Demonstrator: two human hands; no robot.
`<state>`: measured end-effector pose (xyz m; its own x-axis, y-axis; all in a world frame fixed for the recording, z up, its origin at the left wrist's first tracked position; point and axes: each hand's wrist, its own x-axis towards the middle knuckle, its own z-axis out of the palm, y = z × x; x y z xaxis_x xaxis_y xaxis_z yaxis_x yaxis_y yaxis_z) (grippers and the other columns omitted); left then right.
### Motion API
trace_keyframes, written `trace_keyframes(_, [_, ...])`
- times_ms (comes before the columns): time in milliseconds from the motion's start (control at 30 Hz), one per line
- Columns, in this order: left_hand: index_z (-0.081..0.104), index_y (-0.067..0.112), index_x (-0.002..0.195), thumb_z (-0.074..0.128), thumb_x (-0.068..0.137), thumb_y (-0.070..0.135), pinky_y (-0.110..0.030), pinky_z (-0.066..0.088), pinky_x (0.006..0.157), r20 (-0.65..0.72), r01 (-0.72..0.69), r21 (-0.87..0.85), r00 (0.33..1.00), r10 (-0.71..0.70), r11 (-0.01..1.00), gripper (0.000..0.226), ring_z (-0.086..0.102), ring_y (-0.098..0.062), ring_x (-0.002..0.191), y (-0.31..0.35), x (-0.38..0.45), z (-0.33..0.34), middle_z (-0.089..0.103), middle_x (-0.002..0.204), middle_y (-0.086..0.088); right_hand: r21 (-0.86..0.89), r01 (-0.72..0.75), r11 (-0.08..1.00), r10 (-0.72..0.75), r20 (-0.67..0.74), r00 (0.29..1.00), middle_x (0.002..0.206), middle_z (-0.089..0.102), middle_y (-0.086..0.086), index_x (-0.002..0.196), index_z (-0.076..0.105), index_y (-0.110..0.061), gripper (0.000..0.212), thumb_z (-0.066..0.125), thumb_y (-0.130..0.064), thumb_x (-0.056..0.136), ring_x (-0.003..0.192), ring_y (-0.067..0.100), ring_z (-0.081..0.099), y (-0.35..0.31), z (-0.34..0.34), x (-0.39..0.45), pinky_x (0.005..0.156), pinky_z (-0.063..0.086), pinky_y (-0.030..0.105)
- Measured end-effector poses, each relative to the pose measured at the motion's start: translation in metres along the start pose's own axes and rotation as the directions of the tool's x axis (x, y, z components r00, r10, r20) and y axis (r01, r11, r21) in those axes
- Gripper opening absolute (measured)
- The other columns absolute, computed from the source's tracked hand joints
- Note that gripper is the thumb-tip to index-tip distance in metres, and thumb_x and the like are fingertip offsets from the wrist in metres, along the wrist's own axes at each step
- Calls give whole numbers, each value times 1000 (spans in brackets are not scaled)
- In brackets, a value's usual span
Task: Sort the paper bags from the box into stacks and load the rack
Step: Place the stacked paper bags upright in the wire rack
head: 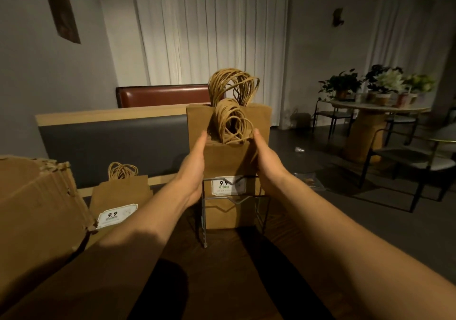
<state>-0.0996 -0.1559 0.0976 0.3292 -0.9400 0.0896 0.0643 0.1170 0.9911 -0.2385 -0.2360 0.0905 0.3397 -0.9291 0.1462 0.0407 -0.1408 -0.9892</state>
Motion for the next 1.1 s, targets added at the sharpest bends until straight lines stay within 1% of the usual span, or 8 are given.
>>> trace_keyframes(200, [26, 41, 151, 40, 75, 85, -50, 11, 121, 82, -41, 25, 996, 39, 999, 88, 22, -15, 147, 10, -11, 16, 27, 160, 7, 27, -3, 1000, 5, -60, 998, 142, 52, -9, 147, 43, -34, 86, 36, -86, 78, 134, 15, 43, -7, -7, -4, 118, 26, 45])
trace_keyframes(367, [43, 44, 143, 50, 55, 96, -50, 19, 119, 47, -31, 11, 998, 31, 999, 102, 36, -14, 140, -2, -2, 11, 45, 150, 9, -21, -12, 1000, 12, -18, 1000, 136, 55, -6, 139, 52, -30, 71, 30, -76, 90, 129, 16, 47, -9, -8, -5, 116, 30, 44])
trace_keyframes(500, [59, 34, 123, 38, 86, 76, -28, 38, 100, 45, 7, 48, 999, -9, 999, 59, 55, -7, 114, 4, -9, 3, 64, 123, 9, -84, -26, 996, 27, 12, 1000, 145, 51, -1, 145, 46, -33, 82, 29, -83, 83, 137, 22, 42, -10, -7, -7, 118, 25, 46])
trace_keyframes(667, [45, 32, 127, 25, 100, 60, -31, 17, 113, 52, -82, 99, 996, 77, 992, 44, 37, 0, 124, 24, -24, -13, 46, 128, 23, -154, 152, 976, -166, -81, 983, 162, 24, -2, 157, 20, -22, 72, 28, -63, 99, 148, 19, 23, -33, -7, -28, 116, 19, 33])
trace_keyframes(767, [36, 36, 142, 31, 90, 73, -44, 9, 121, -22, -65, 137, 997, 68, 988, 64, 22, -11, 145, 42, -40, -33, 30, 157, 7, -166, 305, 938, -318, -59, 946, 163, 22, -3, 158, 16, -22, 71, 30, -60, 100, 149, 15, 21, -59, 9, -55, 118, 14, 31])
trace_keyframes(867, [20, 36, 153, 32, 78, 83, -49, 9, 121, -104, -39, 223, 993, 63, 974, 90, 17, -18, 149, 60, -63, -55, 20, 162, 7, -224, 427, 876, -436, 10, 900, 163, 23, -4, 158, 16, -23, 72, 33, -60, 98, 149, 14, 20, -80, 32, -78, 123, 17, 43])
trace_keyframes(1000, [33, 27, 151, 34, 91, 71, -40, 24, 116, -220, -41, 369, 967, 130, 928, 74, 38, -16, 137, 64, -96, -104, 38, 151, 10, -378, 546, 748, -540, 131, 831, 161, 27, -1, 156, 25, -18, 71, 41, -55, 97, 149, 14, 22, -84, 79, -106, 123, 18, 39])
trace_keyframes(1100, [25, 19, 154, 39, 101, 50, -40, 25, 113, -299, 52, 496, 947, 115, 867, 63, 32, -21, 143, 41, -107, -144, 30, 157, 1, -485, 618, 618, -590, 234, 773, 162, 25, 2, 155, 27, -12, 60, 47, -33, 102, 149, 13, 20, -74, 113, -115, 119, 14, 23])
